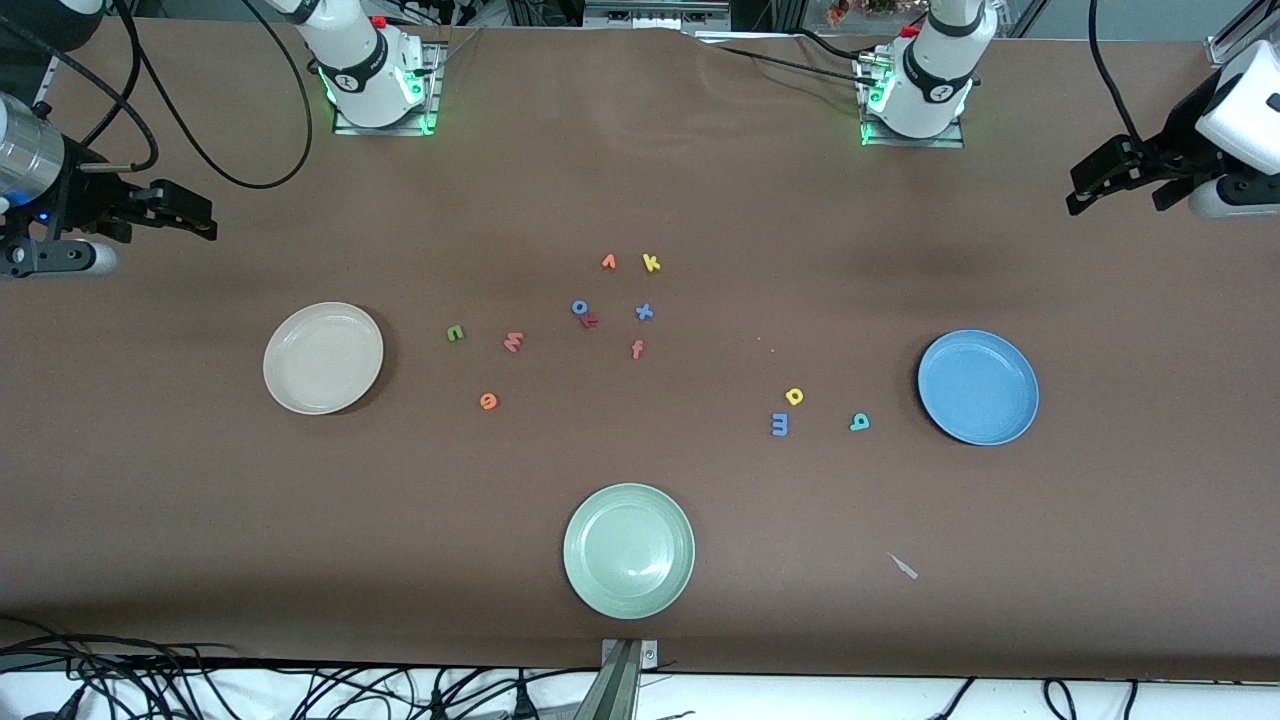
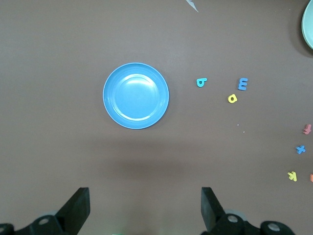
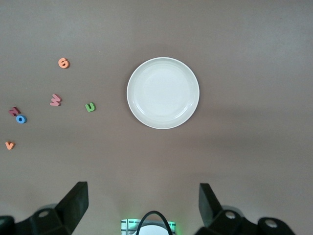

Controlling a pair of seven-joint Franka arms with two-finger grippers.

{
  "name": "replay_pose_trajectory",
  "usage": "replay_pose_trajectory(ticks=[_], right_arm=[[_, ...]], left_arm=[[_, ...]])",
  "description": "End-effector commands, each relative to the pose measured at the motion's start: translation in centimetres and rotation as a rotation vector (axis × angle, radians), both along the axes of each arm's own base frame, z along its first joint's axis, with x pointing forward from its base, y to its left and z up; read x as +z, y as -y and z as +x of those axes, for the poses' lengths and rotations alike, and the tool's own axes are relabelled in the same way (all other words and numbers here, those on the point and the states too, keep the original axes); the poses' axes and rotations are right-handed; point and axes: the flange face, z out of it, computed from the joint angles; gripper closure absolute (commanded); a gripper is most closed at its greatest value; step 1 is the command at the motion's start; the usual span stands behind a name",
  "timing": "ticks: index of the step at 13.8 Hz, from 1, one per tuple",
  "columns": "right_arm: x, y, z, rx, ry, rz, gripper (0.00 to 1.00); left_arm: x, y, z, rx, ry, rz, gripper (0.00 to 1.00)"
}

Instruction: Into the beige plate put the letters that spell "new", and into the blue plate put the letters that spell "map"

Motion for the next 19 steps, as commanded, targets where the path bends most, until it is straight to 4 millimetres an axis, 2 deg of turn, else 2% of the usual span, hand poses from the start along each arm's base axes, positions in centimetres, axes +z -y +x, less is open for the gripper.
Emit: replay_pose_trajectory(ticks=[1, 19], right_arm=[[0.2, 0.2, 0.0, -0.007, 0.004, 0.001, 0.0], [0.2, 0.4, 0.0, -0.01, 0.003, 0.0, 0.0]], left_arm=[[0.6, 0.0, 0.6, 0.011, 0.011, -0.027, 0.0], [0.1, 0.1, 1.8, 0.015, 0.04, -0.059, 0.0]])
